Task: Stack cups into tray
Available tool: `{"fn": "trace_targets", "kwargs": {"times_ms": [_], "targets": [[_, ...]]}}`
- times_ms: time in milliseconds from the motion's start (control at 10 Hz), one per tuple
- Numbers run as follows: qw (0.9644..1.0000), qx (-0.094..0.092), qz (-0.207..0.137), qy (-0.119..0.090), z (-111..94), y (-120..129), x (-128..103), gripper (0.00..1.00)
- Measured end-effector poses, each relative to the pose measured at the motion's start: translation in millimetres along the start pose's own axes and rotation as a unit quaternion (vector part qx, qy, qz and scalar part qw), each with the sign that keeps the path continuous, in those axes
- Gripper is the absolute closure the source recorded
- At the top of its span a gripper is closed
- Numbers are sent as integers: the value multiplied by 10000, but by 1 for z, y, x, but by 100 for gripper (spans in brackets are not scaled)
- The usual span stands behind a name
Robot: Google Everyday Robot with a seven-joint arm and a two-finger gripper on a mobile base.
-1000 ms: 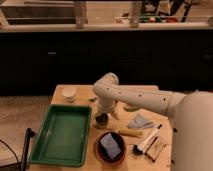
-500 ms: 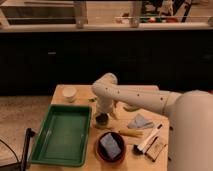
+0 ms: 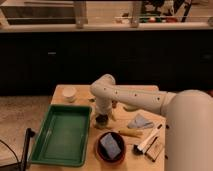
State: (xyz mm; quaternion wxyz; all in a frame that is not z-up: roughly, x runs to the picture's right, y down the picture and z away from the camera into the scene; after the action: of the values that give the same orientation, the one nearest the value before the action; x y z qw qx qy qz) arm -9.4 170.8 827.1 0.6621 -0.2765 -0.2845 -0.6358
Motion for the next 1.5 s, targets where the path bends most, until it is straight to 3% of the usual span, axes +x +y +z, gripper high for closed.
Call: {"fn": "trace_targets", "kwargs": {"times_ms": [400,500,1200,1500], "targets": [[10000,28,13,-77,7,3,-2,21],[10000,23,13,-82,8,3,-2,27],[9999,37,5,-94,9,4,-1,97],[10000,36,9,-74,7,5,-2,100]]}}
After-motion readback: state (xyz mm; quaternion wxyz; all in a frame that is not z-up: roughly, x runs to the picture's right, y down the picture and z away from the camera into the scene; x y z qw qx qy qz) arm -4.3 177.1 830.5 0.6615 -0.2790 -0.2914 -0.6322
